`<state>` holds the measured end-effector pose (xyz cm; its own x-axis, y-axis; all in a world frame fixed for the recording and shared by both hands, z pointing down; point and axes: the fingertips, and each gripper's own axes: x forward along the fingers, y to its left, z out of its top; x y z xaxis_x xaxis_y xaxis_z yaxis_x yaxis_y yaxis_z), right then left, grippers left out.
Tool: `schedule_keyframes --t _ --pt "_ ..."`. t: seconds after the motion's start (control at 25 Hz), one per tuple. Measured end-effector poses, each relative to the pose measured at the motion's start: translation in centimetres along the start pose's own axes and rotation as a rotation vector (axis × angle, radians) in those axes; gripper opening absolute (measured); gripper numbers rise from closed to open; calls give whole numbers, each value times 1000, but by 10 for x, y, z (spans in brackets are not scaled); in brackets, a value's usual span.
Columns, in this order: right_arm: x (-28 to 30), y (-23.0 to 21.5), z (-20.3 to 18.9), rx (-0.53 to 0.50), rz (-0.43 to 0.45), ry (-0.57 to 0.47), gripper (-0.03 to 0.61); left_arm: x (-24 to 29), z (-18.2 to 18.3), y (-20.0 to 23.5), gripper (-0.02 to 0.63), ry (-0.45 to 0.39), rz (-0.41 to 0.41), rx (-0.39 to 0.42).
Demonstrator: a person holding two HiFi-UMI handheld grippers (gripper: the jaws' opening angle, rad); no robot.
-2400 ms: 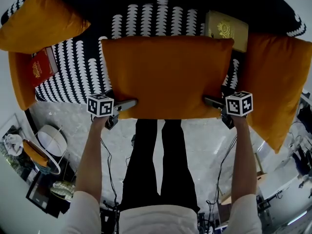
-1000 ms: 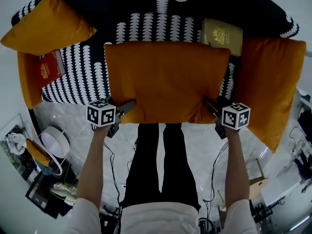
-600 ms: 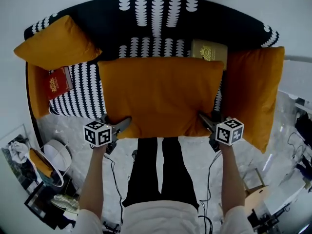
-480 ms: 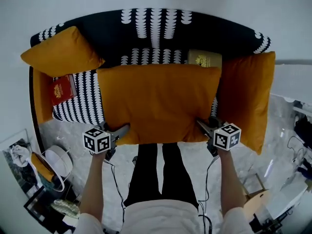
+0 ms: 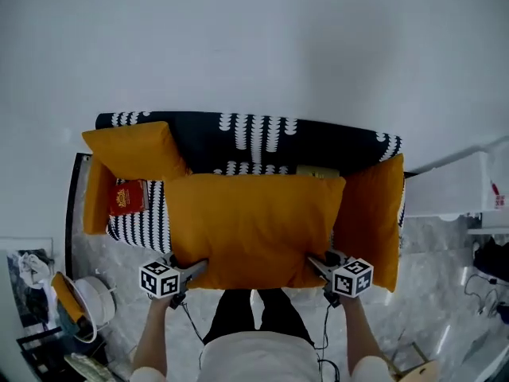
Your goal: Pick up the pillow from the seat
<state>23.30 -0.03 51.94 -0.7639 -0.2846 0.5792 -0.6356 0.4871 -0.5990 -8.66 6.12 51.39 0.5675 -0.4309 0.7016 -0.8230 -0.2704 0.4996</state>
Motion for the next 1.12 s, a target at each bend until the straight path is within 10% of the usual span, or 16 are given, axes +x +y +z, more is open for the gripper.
schedule_keyframes --t 0.6,1.12 --pt "-48 76 46 -83 0 -143 126 -85 51 -38 275 -150 26 152" --pt "11 206 55 -111 -105 -264 124 -190 67 51 276 -200 -56 259"
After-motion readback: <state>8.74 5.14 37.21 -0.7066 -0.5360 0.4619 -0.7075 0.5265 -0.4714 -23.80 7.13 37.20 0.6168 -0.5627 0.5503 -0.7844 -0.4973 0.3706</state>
